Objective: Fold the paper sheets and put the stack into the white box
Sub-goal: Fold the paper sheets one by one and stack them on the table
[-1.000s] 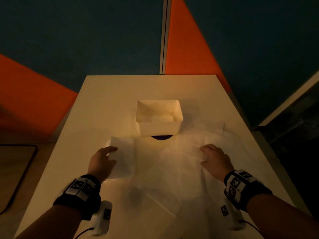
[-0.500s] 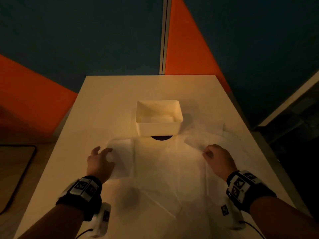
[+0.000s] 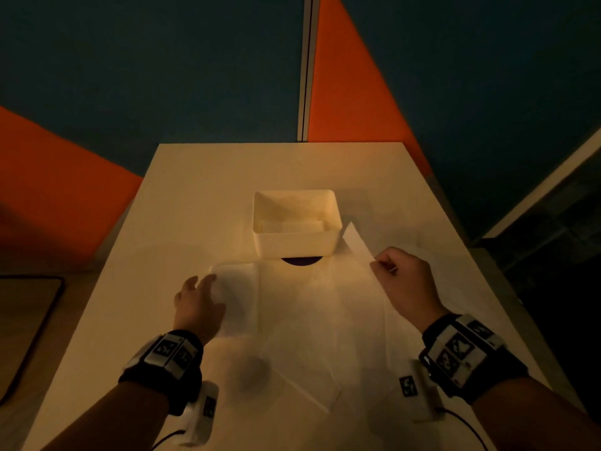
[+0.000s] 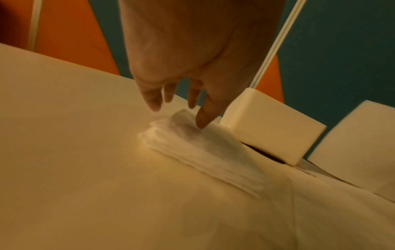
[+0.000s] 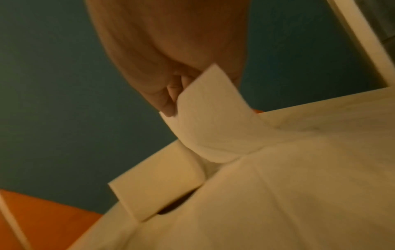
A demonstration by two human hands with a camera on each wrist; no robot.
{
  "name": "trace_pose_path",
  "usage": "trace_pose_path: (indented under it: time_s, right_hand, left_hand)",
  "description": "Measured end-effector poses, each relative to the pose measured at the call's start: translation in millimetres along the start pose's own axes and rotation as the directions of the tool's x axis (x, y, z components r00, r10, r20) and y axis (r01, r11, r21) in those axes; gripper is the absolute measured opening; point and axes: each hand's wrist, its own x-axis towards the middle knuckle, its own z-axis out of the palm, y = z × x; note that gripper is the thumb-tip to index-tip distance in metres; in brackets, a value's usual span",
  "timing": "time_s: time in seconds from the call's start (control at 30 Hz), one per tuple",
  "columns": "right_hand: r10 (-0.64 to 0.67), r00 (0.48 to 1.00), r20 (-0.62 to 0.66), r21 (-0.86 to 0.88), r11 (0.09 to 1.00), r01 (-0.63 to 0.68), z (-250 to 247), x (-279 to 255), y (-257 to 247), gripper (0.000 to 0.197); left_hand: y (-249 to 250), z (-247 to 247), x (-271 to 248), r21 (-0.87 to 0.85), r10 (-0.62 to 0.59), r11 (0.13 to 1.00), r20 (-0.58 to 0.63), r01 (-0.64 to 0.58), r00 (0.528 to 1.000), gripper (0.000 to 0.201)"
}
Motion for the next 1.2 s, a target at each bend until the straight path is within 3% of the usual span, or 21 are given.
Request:
trace_pose_path:
  time_s: [0.07,0.13,0.2,0.23,0.3,0.4,0.47,0.53,0.63,0.77,0.87,0.97,1.07,1.13,1.2]
  right_hand:
    - [-0.031,0.999,-0.021,0.044,0.999,0.032,1.5,-1.6,-10.5,0.015]
    - [-0.052,0.998,-0.043,0.103,0.993,0.056,5.1,-2.7,-21.2,0.013]
    - [-0.073,0.996,-0.045,0.167,0.983,0.080,10.1,-5.8,-34.9,0.015]
    - [-0.093,0.995,-0.040,0.200,0.975,0.099,12.8,-8.3,-42.6,0.017]
    - [-0.135,0.991,-0.016,0.292,0.947,0.134,17.2,-14.3,-59.3,0.028]
    - [-0.180,0.980,0.082,0.390,0.911,0.135,25.0,-22.1,-78.5,0.023]
    - [-0.187,0.968,0.170,0.481,0.873,0.084,27.9,-25.3,-85.8,0.007]
    - [-0.204,0.947,0.247,0.568,0.823,0.029,26.5,-28.3,-89.2,0.015]
    - [-0.224,0.916,0.334,0.636,0.771,-0.043,16.7,-28.6,-92.7,0.019]
    - [-0.081,0.988,0.129,0.618,0.786,-0.017,-0.4,-12.0,-81.5,0.015]
    - [0.122,0.990,0.066,0.511,0.848,-0.139,-11.0,1.9,-64.0,0.018]
    - [0.268,0.928,0.259,0.441,0.822,-0.361,-17.6,4.0,-54.0,0.032]
    - [0.201,0.853,0.482,0.523,0.714,-0.465,-21.5,-6.9,-58.2,0.028]
    - [0.119,0.857,0.502,0.614,0.649,-0.449,-22.3,-11.0,-59.8,0.020]
    - [0.088,0.885,0.458,0.660,0.634,-0.404,-22.0,-9.7,-57.9,0.025]
  left_hand:
    - [15.6,-2.9,-6.8,0.001,0.049,0.999,-0.084,-0.049,0.995,0.057]
    - [43.2,-9.4,-18.2,-0.192,0.143,0.968,-0.096,-0.160,0.985,0.050]
    - [75.5,-21.1,-34.1,-0.559,0.195,0.826,0.161,-0.073,0.968,0.044]
    - [90.3,-25.9,-42.7,-0.707,0.256,0.706,0.301,0.035,0.919,0.043]
    - [111.4,-31.1,-55.4,-0.819,0.385,0.531,0.461,0.216,0.800,0.051]
    - [129.5,-32.4,-68.9,-0.878,0.536,0.406,0.452,0.252,0.713,0.059]
    - [136.4,-34.7,-73.5,-0.910,0.546,0.309,0.407,0.276,0.732,0.046]
    - [135.6,-34.9,-71.4,-0.925,0.490,0.257,0.376,0.282,0.786,0.051]
    - [131.6,-35.8,-65.8,-0.916,0.421,0.182,0.401,0.358,0.813,0.052]
    - [126.1,-37.8,-58.2,-0.917,0.353,0.079,0.392,0.390,0.849,0.043]
    - [120.6,-42.1,-55.2,-0.923,0.378,0.035,0.368,0.384,0.849,0.037]
    - [119.2,-46.9,-54.7,-0.923,0.403,0.028,0.361,0.383,0.841,0.035]
    - [121.1,-50.4,-55.5,-0.923,0.426,0.052,0.365,0.380,0.828,0.038]
    - [123.2,-51.7,-56.5,-0.929,0.427,0.079,0.359,0.362,0.830,0.037]
    - [124.6,-51.4,-55.7,-0.940,0.418,0.113,0.340,0.323,0.843,0.036]
